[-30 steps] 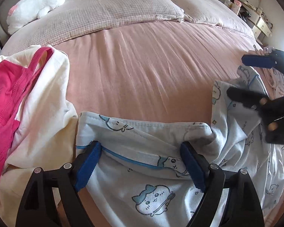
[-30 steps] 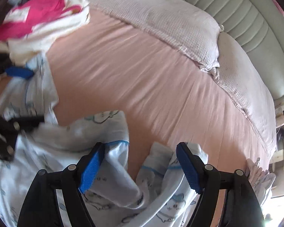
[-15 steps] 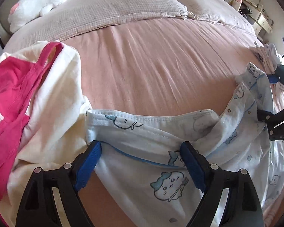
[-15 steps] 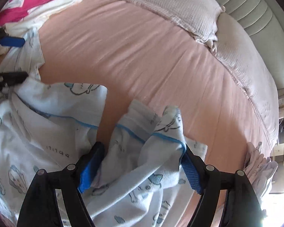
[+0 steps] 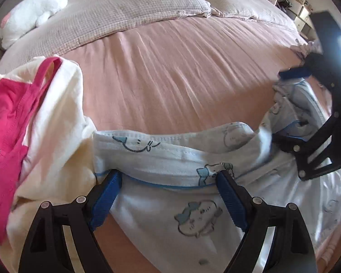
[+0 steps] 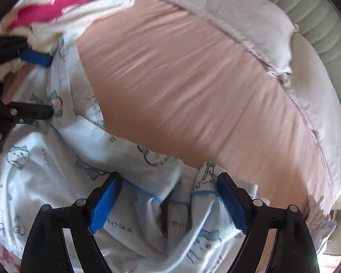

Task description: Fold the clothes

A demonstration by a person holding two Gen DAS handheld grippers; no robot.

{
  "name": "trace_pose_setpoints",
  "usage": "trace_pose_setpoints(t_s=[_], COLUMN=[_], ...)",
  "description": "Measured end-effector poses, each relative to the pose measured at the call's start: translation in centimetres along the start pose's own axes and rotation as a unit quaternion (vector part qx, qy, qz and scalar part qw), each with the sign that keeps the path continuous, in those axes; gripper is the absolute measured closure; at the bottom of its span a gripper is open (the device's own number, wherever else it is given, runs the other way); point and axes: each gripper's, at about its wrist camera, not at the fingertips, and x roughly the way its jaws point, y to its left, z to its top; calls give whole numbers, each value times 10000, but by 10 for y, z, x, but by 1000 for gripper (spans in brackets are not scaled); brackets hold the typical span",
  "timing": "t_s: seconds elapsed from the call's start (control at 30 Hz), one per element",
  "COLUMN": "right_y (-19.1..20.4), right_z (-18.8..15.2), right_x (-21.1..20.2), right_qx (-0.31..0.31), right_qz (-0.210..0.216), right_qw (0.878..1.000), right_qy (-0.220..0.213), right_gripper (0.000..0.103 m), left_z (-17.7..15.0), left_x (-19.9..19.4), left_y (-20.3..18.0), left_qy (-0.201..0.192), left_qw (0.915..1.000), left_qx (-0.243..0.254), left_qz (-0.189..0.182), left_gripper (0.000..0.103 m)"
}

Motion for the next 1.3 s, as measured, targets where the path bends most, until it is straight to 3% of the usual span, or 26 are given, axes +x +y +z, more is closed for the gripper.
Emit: trace_pose_setpoints(t_s=[0.03, 0.13, 0.17, 0.2, 0.27, 0.3, 0.37, 0.47, 0.5, 0.53, 0.6, 0.7, 0.77, 0.83, 0.87, 0.93, 0.97, 1.03, 1.1, 1.17, 1.23, 1.3], right_y=[4, 0, -8, -16, -33, -40, -44, -8, 4, 15, 18, 5, -8, -21, -27, -34, -31, -15, 2, 17, 20, 8], right_z=[4, 17, 19, 19, 20, 17, 1, -23, -28, -29, -23, -9, 1, 8, 10, 12, 13, 9, 2, -2, -3, -1], right_x=[6, 10, 5, 1, -8, -13, -28, -41, -40, -36, -19, 3, 12, 10, 4, -7, -8, -13, -16, -6, 11, 19], right_qx=[-64, 36, 213, 432, 869, 1055, 1145, 778, 642, 506, 502, 818, 1159, 1412, 1542, 1682, 1588, 1226, 882, 702, 660, 1025], right_qz=[-160, -917, -930, -781, -482, -157, 712, 1604, 1662, 1558, 933, 132, -217, -395, -213, 436, 734, 1012, 1211, 1146, 1024, 871], right_qw=[9998, 9944, 9935, 9940, 9931, 9924, 9894, 9827, 9829, 9856, 9936, 9956, 9917, 9875, 9857, 9824, 9829, 9864, 9881, 9906, 9922, 9901], right_qy=[-64, -523, -625, -627, -628, -609, -546, -503, -467, -418, -394, -443, -509, -571, -644, -690, -577, -424, -343, -264, -258, -400], right_gripper=[1, 1, 1, 1, 1, 1, 1, 1, 1, 1, 1, 1, 1, 1, 1, 1, 1, 1, 1, 1, 1, 1], left_z=[4, 15, 15, 14, 10, 10, -5, -7, -7, -8, -7, 12, 19, 20, 18, 13, 9, 0, -13, -14, -10, -4], left_x=[2, -6, -17, -27, -44, -43, -43, -24, -18, -11, 0, 5, -1, -21, -31, -38, -35, -30, -34, -20, 3, 9], left_y=[-5, -16, -13, -8, 9, 7, -4, -22, -28, -34, -43, -24, -13, -12, -10, 1, 3, -2, -21, -33, -34, -30], left_qy=[-116, -582, -747, -844, -728, -610, -450, -257, -193, -128, -60, -397, -629, -1016, -1160, -1007, -841, -686, -626, -553, -363, -529], left_qw=[9993, 9851, 9803, 9801, 9945, 9971, 9927, 9940, 9942, 9941, 9949, 9984, 9949, 9911, 9900, 9935, 9940, 9918, 9910, 9920, 9976, 9980], left_qx=[-5, 145, 148, 78, -342, -444, -265, 60, 169, 277, 397, -376, -790, -772, -645, -533, -558, -352, 260, 438, 408, 256], left_qz=[350, 1610, 1825, 1796, 665, -71, -1088, -1059, -1048, -1038, -920, -147, 44, 380, 472, -12, -429, -1015, -1150, -1045, -435, -241], left_gripper=[5, 6, 6, 6, 6, 6, 6, 6, 6, 6, 6, 6, 6, 6, 6, 6, 6, 6, 6, 6, 5, 0])
